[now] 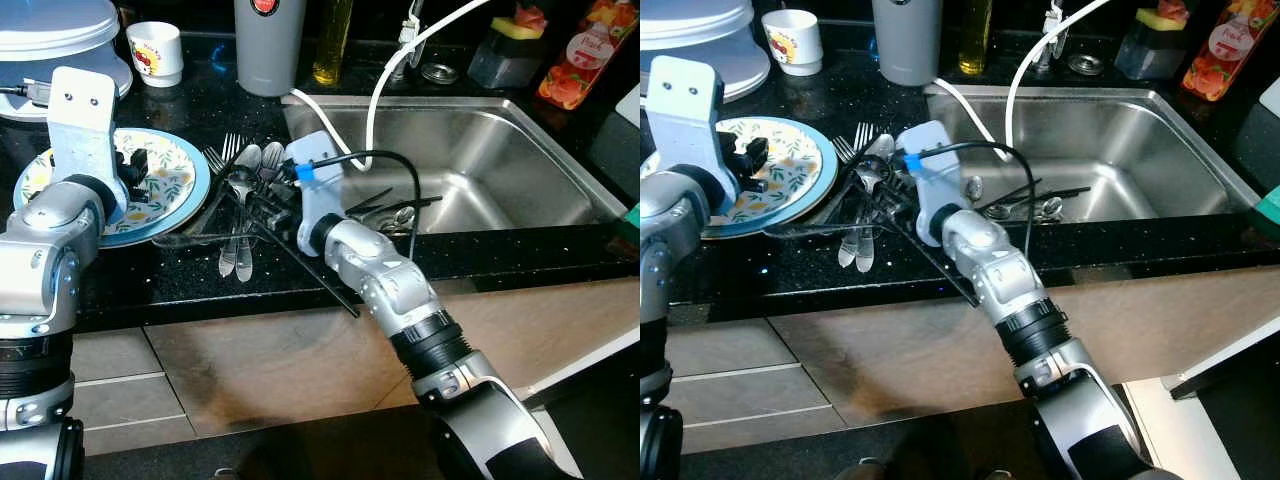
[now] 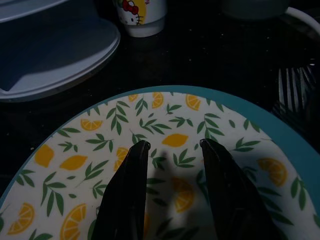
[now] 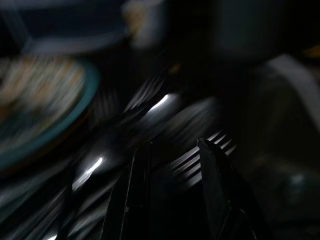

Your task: Kitchen organization

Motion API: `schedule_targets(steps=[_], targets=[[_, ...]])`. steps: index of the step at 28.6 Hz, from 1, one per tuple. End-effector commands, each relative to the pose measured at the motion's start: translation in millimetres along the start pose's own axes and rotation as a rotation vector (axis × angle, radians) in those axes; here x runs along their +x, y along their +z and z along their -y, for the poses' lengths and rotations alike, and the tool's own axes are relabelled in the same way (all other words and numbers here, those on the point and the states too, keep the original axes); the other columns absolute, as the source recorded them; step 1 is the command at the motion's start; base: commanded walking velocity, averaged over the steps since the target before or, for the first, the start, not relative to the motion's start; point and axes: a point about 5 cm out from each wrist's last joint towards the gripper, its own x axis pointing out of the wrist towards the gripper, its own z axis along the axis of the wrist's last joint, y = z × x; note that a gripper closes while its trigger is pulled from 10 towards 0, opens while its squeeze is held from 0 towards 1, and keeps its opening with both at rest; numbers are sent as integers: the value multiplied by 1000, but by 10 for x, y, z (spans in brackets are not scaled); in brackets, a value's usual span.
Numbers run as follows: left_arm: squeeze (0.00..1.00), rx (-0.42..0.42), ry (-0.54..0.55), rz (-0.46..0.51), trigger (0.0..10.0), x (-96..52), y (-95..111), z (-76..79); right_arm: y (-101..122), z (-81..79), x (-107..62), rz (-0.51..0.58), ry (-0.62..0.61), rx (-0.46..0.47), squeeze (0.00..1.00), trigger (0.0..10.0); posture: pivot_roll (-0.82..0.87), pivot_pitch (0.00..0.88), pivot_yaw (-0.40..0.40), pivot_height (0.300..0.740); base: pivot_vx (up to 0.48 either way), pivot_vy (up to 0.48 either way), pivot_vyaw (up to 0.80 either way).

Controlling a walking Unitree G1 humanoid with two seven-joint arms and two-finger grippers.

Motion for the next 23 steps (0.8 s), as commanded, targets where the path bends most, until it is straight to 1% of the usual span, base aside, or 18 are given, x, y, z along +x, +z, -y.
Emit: schedule_targets(steps=[1, 5, 6, 8, 9, 11, 12, 13, 14, 15, 16, 17, 19, 20, 21, 22, 23], targets=[[0, 16, -20, 9, 10000, 2, 23, 59, 160, 86, -18, 89, -35, 22, 0, 10000, 234, 142, -66, 740, 0, 0, 0], [0, 11, -40, 22, 10000, 26, 51, 110, 423, 270, -66, 238, -107, 48, 0, 10000, 225, 136, -61, 740, 0, 0, 0], [0, 11, -40, 22, 10000, 26, 51, 110, 423, 270, -66, 238, -107, 48, 0, 10000, 225, 136, -61, 740, 0, 0, 0], [0, 6, -68, 30, 10000, 32, 65, 162, 524, 327, -100, 294, -124, 51, 0, 10000, 222, 133, -59, 740, 0, 0, 0], [0, 6, -68, 30, 10000, 32, 65, 162, 524, 327, -100, 294, -124, 51, 0, 10000, 222, 133, -59, 740, 0, 0, 0], [0, -28, -132, 50, 10000, 15, 106, 218, 610, 346, -135, 341, -119, 55, 0, 10000, 217, 128, -56, 740, 0, 0, 0], [0, -28, -132, 50, 10000, 15, 106, 218, 610, 346, -135, 341, -119, 55, 0, 10000, 217, 128, -56, 740, 0, 0, 0], [0, -9, -243, 99, 10000, -46, 200, 261, 680, 359, -181, 381, -110, 68, 0, 10000, 214, 125, -55, 740, 0, 0, 0], [0, -9, -243, 99, 10000, -46, 200, 261, 680, 359, -181, 381, -110, 68, 0, 10000, 214, 125, -55, 740, 0, 0, 0], [0, 68, -424, 137, 10000, -182, 279, 291, 734, 399, -241, 416, -117, 74, 0, 10000, 214, 125, -55, 740, 0, 0, 0], [0, 68, -424, 137, 10000, -182, 279, 291, 734, 399, -241, 416, -117, 74, 0, 10000, 214, 125, -55, 740, 0, 0, 0], [0, 72, -516, 134, 10000, -258, 298, 292, 750, 430, -274, 429, -127, 73, 0, 10000, 214, 125, -55, 740, 0, 0, 0], [0, 75, -654, 121, 10000, -390, 310, 272, 763, 496, -343, 449, -146, 75, 0, 10000, 214, 121, -51, 740, 0, 0, 0], [0, 104, -717, 115, 10000, -462, 299, 247, 762, 542, -393, 460, -163, 77, 0, 10000, 214, 121, -51, 740, 0, 0, 0], [0, 104, -717, 115, 10000, -462, 299, 247, 762, 542, -393, 460, -163, 77, 0, 10000, 214, 121, -51, 740, 0, 0, 0], [0, 148, -766, 98, 10000, -506, 261, 214, 750, 587, -442, 465, -180, 81, 0, 10000, 214, 121, -51, 740, 0, 0, 0], [0, 221, -793, 82, 10000, -520, 210, 181, 727, 632, -489, 465, -198, 84, 0, 10000, 216, 119, -53, 740, 0, 0, 0]])
